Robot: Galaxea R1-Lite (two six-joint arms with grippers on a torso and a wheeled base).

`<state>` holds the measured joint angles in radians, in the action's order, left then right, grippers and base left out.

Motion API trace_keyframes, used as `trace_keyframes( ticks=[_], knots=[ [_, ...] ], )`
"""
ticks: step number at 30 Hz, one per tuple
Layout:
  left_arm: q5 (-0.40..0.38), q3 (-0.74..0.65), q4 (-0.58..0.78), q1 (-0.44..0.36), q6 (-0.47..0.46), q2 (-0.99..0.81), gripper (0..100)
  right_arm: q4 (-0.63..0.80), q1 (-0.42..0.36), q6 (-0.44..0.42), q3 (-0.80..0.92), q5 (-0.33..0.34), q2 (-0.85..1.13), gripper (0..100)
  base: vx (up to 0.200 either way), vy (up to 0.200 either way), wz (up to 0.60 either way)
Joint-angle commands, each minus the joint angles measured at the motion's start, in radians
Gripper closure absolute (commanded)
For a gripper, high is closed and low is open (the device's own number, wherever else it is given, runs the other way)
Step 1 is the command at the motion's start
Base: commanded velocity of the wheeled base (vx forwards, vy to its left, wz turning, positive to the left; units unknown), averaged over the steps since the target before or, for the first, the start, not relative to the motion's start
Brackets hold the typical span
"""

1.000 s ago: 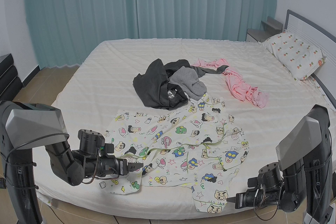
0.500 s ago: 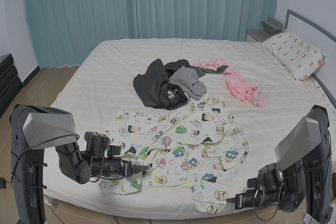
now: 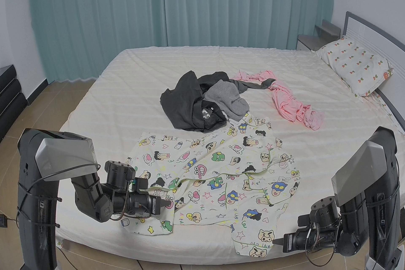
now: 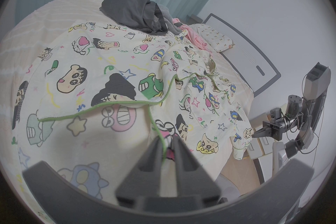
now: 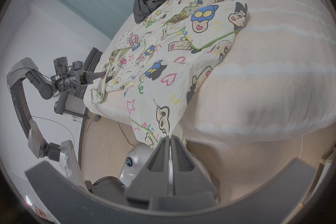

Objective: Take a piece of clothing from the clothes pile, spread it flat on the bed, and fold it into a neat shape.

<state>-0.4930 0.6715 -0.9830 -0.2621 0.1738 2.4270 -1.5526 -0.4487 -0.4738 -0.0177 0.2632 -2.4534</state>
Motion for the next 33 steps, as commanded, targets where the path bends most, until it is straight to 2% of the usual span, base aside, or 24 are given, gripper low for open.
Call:
trace_keyframes(
  ticks=[1, 14, 17, 18, 22, 28, 30, 31, 33],
  knots=[
    [0.001, -0.007, 0.001, 0.009, 0.001, 0.000, 100, -0.012, -0.001, 0.000, 0.012, 0.001, -0.002, 100, 0.000, 0.000, 0.00],
    [0.085, -0.003, 0.010, 0.017, -0.011, -0.141, 100, -0.012, -0.001, 0.000, 0.013, 0.001, -0.004, 100, 0.000, 0.000, 0.00],
    [0.086, 0.002, 0.027, 0.018, -0.036, -0.155, 100, -0.014, -0.001, 0.000, 0.012, 0.001, -0.010, 100, 0.000, 0.000, 0.00],
    [0.100, 0.010, 0.069, 0.020, -0.074, -0.166, 100, -0.012, -0.002, 0.000, 0.013, 0.001, -0.013, 100, 0.000, 0.000, 0.00],
    [0.159, 0.051, 0.145, 0.020, -0.128, -0.181, 100, -0.014, -0.005, 0.000, 0.015, 0.001, -0.013, 100, 0.000, 0.000, 0.00],
    [0.246, 0.126, 0.155, 0.021, -0.197, -0.174, 100, -0.014, -0.005, 0.000, 0.013, 0.001, -0.015, 100, 0.000, 0.000, 0.00],
    [0.246, 0.126, 0.155, 0.021, -0.197, -0.174, 100, -0.014, -0.005, 0.000, 0.013, 0.001, -0.015, 100, 0.000, 0.000, 0.00],
    [0.272, 0.149, 0.167, 0.020, -0.231, -0.171, 100, -0.014, -0.005, 0.000, 0.013, 0.001, -0.015, 100, 0.000, 0.000, 0.00],
    [0.274, 0.154, 0.187, 0.020, -0.246, -0.164, 100, -0.014, -0.005, 0.000, 0.013, 0.001, -0.015, 100, 0.000, 0.000, 0.00]
  ],
)
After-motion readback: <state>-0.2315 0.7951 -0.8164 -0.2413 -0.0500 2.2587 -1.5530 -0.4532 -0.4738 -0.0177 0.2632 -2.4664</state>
